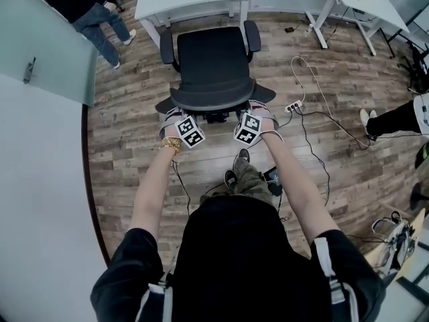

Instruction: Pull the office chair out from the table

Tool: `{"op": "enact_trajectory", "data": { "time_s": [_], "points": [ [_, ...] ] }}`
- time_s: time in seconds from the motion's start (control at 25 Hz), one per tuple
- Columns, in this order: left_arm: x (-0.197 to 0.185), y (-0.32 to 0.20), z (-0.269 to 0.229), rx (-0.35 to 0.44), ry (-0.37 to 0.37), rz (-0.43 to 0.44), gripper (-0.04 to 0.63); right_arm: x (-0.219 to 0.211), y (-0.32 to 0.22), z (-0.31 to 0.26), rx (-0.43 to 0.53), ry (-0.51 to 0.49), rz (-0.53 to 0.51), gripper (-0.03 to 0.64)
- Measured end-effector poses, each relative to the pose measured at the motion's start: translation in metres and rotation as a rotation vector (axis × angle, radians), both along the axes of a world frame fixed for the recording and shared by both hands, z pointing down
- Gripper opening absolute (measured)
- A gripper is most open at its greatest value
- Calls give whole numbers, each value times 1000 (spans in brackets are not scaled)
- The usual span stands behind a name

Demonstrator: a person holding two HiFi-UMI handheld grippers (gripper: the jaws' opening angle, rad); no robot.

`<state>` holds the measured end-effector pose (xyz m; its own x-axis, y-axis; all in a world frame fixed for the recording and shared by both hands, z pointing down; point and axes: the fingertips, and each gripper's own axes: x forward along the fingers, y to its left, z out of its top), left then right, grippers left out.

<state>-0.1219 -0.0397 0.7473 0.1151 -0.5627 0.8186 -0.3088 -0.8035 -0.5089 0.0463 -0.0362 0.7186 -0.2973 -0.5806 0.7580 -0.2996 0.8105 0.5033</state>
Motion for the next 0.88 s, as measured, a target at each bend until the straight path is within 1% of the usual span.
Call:
{"op": "enact_trajectory", "data": {
  "time_s": [0.4, 0.88],
  "points": [
    [9, 24, -3, 35, -5, 8, 169, 9, 27, -2, 4, -5, -8, 127],
    [13, 64, -2, 52, -9, 21, 170, 11, 70, -1, 8, -4, -28, 126]
  ]
}}
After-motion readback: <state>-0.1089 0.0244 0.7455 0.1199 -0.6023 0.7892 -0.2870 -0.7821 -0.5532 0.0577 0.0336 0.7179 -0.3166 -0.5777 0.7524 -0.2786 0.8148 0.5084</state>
